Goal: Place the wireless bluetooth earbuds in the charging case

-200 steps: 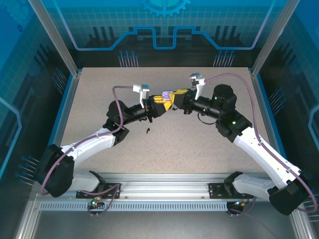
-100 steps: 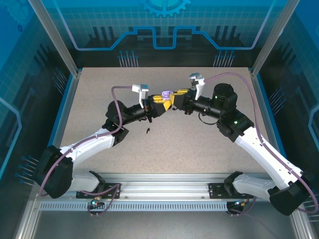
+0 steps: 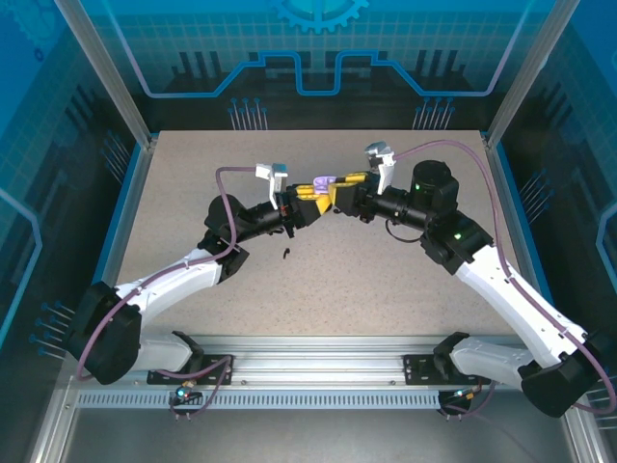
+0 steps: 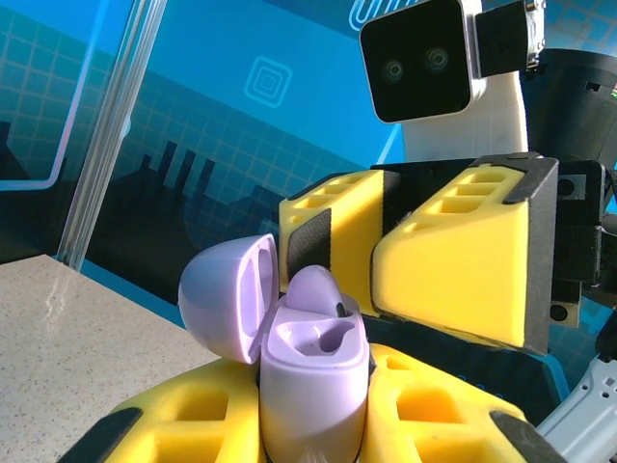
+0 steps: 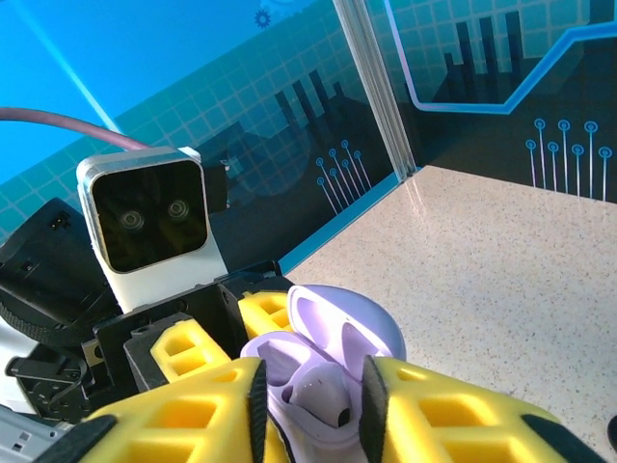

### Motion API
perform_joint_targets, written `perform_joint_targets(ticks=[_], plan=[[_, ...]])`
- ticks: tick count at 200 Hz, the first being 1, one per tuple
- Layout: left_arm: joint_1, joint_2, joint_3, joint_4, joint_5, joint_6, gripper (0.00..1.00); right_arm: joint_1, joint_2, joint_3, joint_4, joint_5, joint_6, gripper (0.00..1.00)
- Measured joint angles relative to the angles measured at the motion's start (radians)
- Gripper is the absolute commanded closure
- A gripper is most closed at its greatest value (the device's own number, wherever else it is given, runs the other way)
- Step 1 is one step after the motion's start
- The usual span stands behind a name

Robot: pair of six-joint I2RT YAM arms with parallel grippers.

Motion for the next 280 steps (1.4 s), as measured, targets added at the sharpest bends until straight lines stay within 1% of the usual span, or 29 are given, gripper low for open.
perform_joint_targets(ticks=[32, 53, 80, 121, 166, 192, 210, 280], plan=[[0.000, -0.003, 0.000, -0.002, 0.000, 0.015, 0.90, 0.004, 0.000, 0.019, -0.050, 0.011, -0.018, 0.50], [0.000, -0.013, -0.003, -0.005, -0.001, 0.018, 0.91, 0.004, -0.005, 0.020, -0.081, 0.031, -0.030, 0.47], [0.000, -0.043, -0.036, -0.016, -0.009, 0.025, 0.91, 0.004, -0.030, 0.020, -0.118, 0.080, -0.045, 0.46], [0.006, -0.099, -0.078, -0.090, -0.024, 0.057, 0.91, -0.007, -0.071, 0.014, -0.138, 0.121, -0.056, 0.45], [0.051, -0.188, -0.106, -0.217, -0.028, 0.095, 0.91, -0.022, -0.045, 0.011, -0.183, 0.175, -0.074, 0.44], [0.068, -0.248, -0.111, -0.303, -0.028, 0.124, 0.91, -0.028, 0.038, 0.014, -0.221, 0.198, -0.087, 0.44], [0.077, -0.282, -0.111, -0.351, -0.027, 0.132, 0.91, -0.029, 0.124, 0.028, -0.248, 0.201, -0.095, 0.44], [0.128, -0.330, -0.113, -0.443, -0.026, 0.134, 0.90, -0.027, 0.544, 0.209, -0.300, 0.121, -0.111, 0.46]])
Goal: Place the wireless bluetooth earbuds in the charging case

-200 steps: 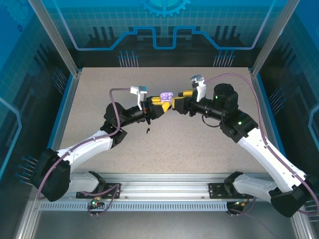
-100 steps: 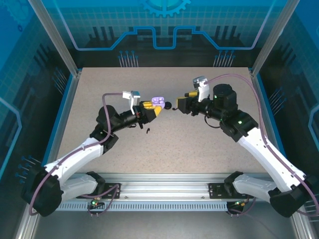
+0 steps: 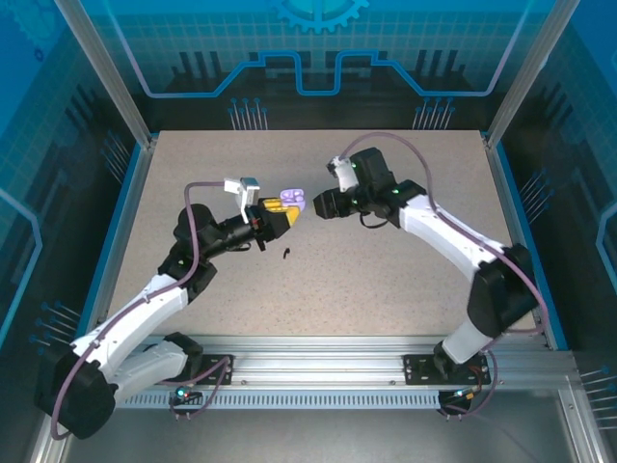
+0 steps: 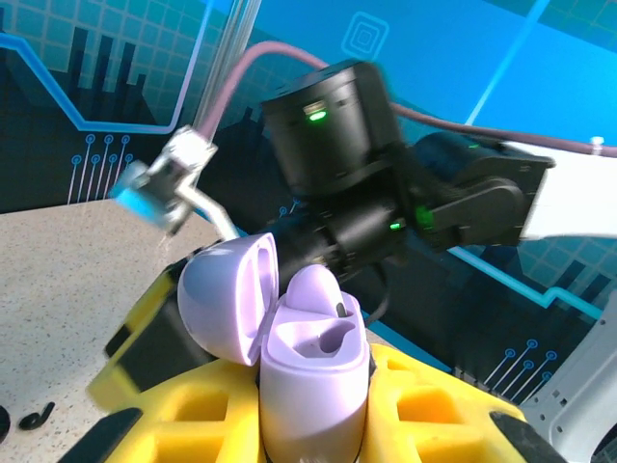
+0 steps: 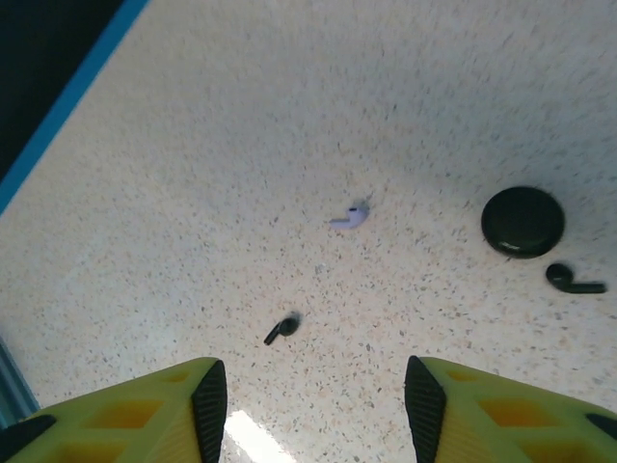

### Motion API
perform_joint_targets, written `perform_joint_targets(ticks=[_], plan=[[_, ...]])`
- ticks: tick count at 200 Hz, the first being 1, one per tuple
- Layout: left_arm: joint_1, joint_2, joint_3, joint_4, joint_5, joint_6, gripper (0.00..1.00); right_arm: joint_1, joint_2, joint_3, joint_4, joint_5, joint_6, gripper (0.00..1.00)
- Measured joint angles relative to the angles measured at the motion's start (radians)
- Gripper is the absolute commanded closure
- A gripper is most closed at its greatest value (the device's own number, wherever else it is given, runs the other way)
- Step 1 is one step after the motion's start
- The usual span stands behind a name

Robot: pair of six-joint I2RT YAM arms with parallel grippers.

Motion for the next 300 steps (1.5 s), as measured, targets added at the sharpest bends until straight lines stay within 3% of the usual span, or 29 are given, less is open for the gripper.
perform_joint_targets(ticks=[67, 160, 213, 300], plan=[[0.020, -0.054, -0.016, -0.048, 0.003, -0.011, 0.90, 0.054, 0.381, 0.306, -0.103, -0.019, 0.002, 0.50], [0.020, -0.119, -0.029, -0.112, -0.002, -0.014, 0.90, 0.123, 0.731, 0.740, -0.332, 0.074, 0.094, 0.54], [0.020, -0.119, -0.040, -0.124, -0.002, -0.014, 0.90, 0.137, 0.856, 0.911, -0.462, 0.163, 0.154, 0.56], [0.020, -0.125, -0.064, -0.125, -0.009, -0.013, 0.90, 0.138, 0.959, 1.061, -0.564, 0.201, 0.161, 0.59]])
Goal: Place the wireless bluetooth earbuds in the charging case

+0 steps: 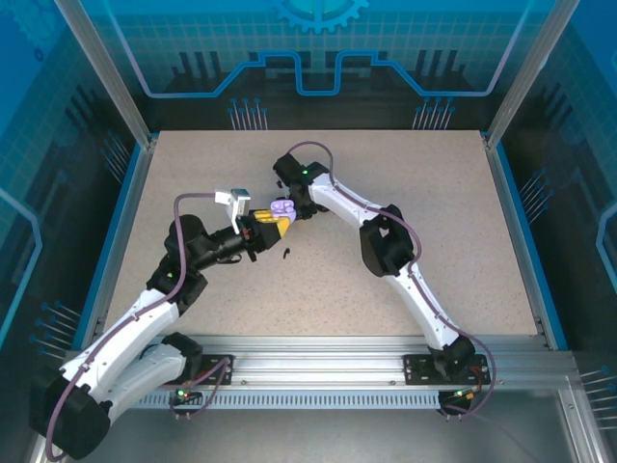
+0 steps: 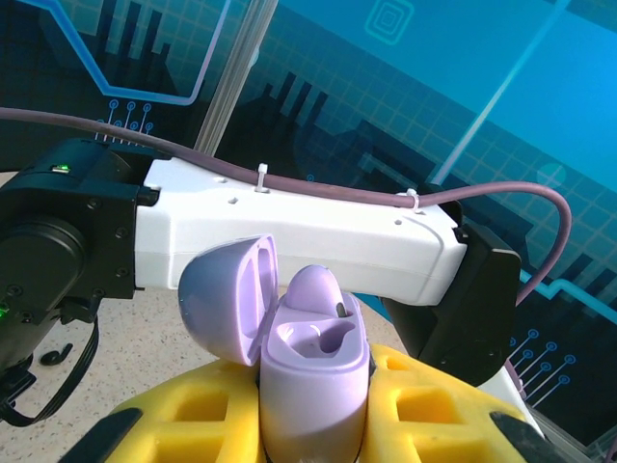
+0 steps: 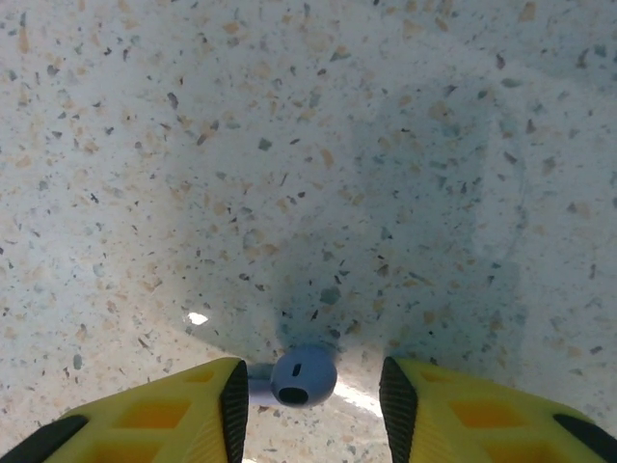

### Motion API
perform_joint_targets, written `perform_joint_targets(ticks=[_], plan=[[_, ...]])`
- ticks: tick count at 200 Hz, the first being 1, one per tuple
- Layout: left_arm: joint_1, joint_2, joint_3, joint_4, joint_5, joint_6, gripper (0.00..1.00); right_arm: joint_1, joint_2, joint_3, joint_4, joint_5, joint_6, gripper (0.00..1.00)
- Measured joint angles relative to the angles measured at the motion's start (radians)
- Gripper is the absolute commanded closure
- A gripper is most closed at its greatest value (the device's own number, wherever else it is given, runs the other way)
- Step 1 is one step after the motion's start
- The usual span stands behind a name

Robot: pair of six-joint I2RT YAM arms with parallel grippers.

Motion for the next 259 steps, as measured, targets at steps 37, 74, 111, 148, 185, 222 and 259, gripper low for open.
perform_joint_targets(ticks=[37, 74, 111, 148, 185, 222, 259], plan=[[0.001, -0.007, -0.013, 0.000, -0.003, 0.000, 0.90, 0.008, 0.028, 0.045, -0.022, 0.029, -0.005, 0.61], [0.003, -0.014, -0.013, 0.000, -0.011, 0.000, 0.90, 0.013, 0.034, 0.058, -0.038, 0.060, -0.025, 0.70], [0.004, -0.020, -0.014, 0.000, -0.019, 0.000, 0.90, 0.019, 0.034, 0.057, -0.048, 0.104, -0.065, 0.78], [0.004, -0.025, -0.022, 0.000, -0.026, 0.000, 0.90, 0.023, -0.035, -0.074, 0.010, 0.127, -0.098, 0.82], [0.005, -0.026, -0.026, 0.000, -0.029, 0.000, 0.90, 0.011, -0.161, -0.288, 0.046, 0.147, -0.135, 0.83], [0.005, -0.026, -0.026, 0.000, -0.029, 0.000, 0.90, -0.024, -0.320, -0.542, 0.092, 0.153, -0.195, 0.83], [0.005, -0.026, -0.026, 0.000, -0.029, -0.001, 0.90, -0.069, -0.506, -0.766, 0.159, 0.155, -0.263, 0.83]])
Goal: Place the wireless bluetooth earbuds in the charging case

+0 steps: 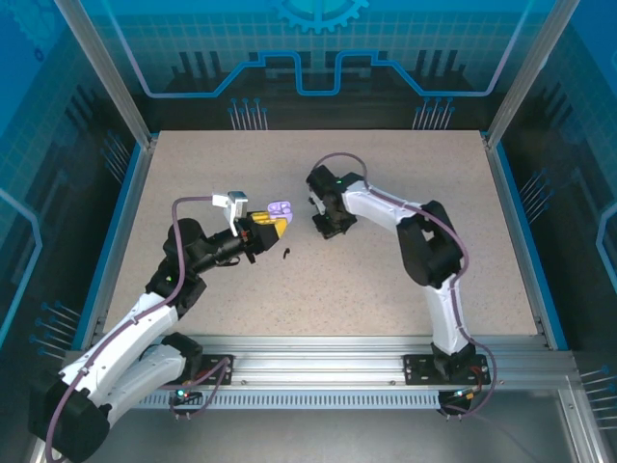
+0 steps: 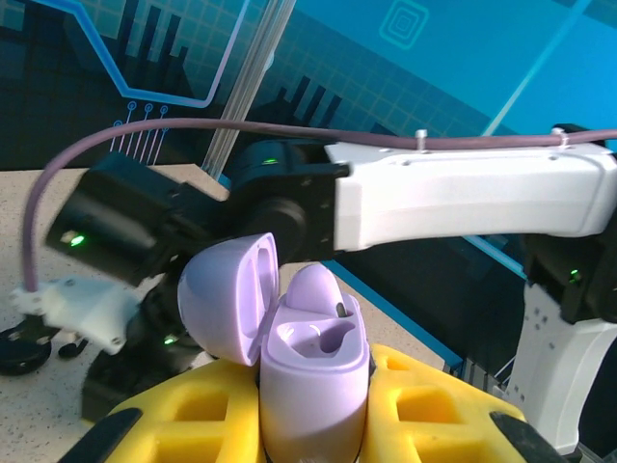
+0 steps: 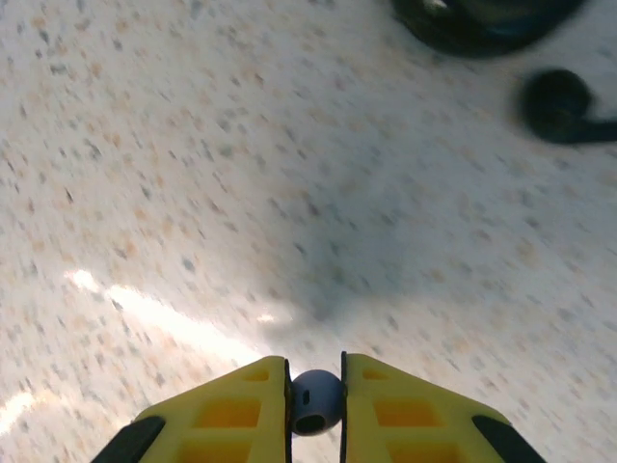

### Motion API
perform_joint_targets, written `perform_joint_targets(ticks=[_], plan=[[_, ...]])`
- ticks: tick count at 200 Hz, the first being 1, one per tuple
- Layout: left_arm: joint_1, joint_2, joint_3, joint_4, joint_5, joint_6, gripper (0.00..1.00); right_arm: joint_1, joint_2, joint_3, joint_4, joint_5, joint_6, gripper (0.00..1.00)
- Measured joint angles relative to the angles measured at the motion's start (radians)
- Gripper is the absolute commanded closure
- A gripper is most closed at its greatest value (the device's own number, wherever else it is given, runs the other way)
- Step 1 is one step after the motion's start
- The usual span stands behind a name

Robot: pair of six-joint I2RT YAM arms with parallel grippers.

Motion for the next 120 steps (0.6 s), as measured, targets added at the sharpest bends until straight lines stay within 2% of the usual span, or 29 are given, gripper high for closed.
perform_joint_targets(ticks=[43, 120], plan=[[0.000, 0.022, 0.000, 0.019, 0.001, -0.002, 0.90, -0.034, -0.161, -0.193, 0.096, 0.034, -0.067, 0.83], [0.000, 0.058, 0.000, 0.031, 0.004, -0.024, 0.90, -0.009, -0.175, -0.254, 0.129, 0.050, -0.204, 0.81]])
